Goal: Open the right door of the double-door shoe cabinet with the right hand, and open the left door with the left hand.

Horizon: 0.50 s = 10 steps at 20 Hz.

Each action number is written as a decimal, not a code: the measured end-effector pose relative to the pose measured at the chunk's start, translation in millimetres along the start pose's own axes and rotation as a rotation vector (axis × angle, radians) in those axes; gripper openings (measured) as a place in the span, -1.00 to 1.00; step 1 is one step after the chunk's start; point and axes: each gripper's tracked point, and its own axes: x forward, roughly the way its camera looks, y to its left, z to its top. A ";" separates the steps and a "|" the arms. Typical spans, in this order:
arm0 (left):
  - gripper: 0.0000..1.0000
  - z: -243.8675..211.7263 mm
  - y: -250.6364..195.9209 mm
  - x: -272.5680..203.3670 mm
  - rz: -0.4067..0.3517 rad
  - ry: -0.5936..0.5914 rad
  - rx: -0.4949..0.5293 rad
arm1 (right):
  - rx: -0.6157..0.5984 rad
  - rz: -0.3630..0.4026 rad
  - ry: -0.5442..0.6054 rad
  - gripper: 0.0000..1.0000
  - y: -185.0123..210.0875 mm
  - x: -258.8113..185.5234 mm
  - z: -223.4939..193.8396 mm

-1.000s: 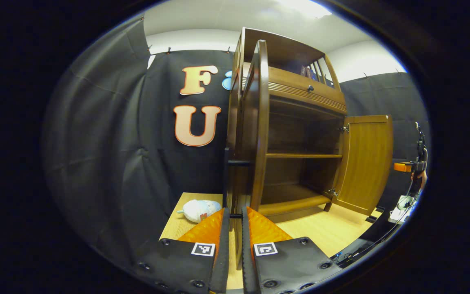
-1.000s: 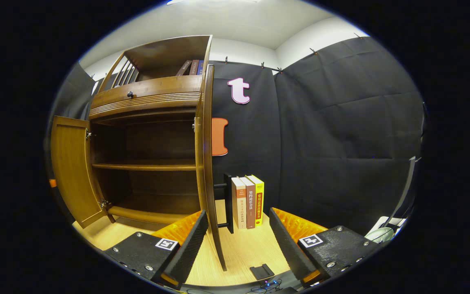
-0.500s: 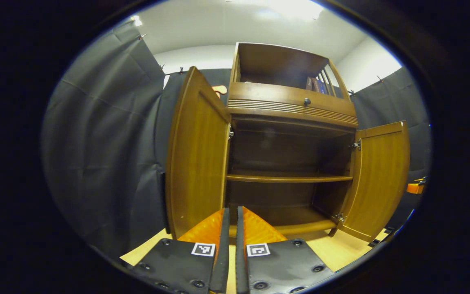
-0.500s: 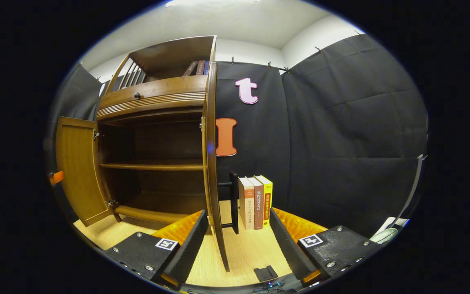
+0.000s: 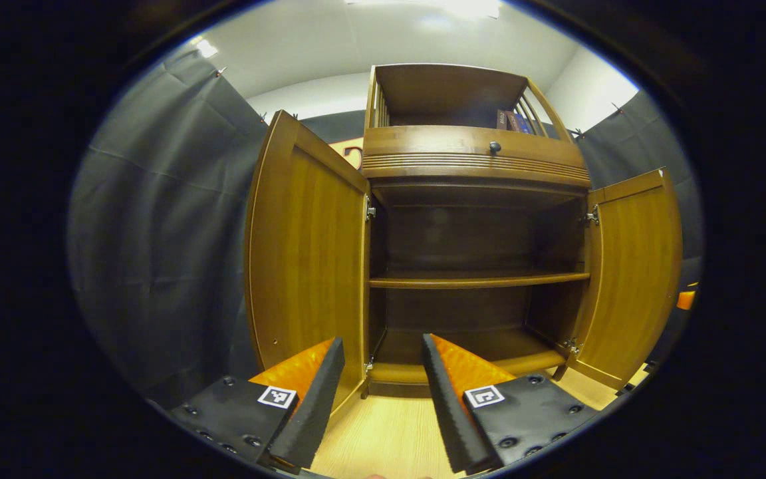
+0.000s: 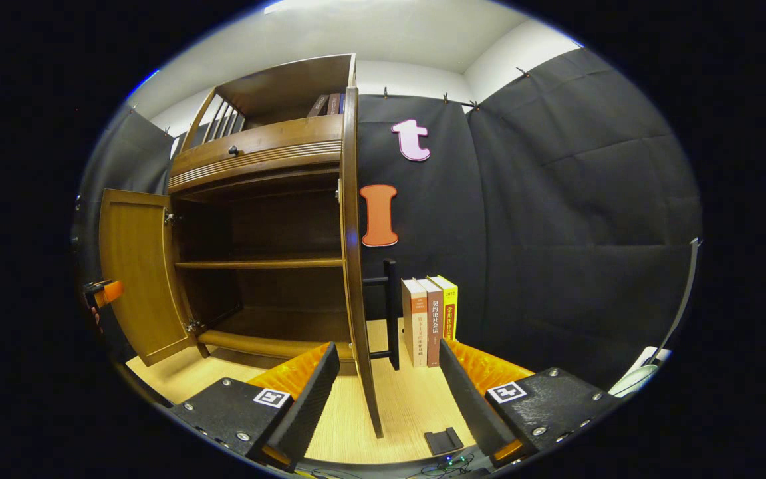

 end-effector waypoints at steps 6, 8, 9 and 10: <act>0.92 -3.8 1.3 -1.2 0.019 0.016 0.007 | 0.027 0.012 -0.005 0.85 1.1 5.4 1.6; 0.92 -3.1 2.6 -3.2 0.022 0.020 0.007 | 0.023 0.017 -0.014 0.85 4.1 6.1 5.2; 0.92 -2.9 2.6 -3.6 0.021 0.020 0.010 | 0.017 0.015 -0.015 0.85 3.5 6.5 4.4; 0.92 -3.0 3.4 -4.0 0.021 0.021 0.012 | 0.014 0.015 -0.015 0.85 4.4 8.1 4.3</act>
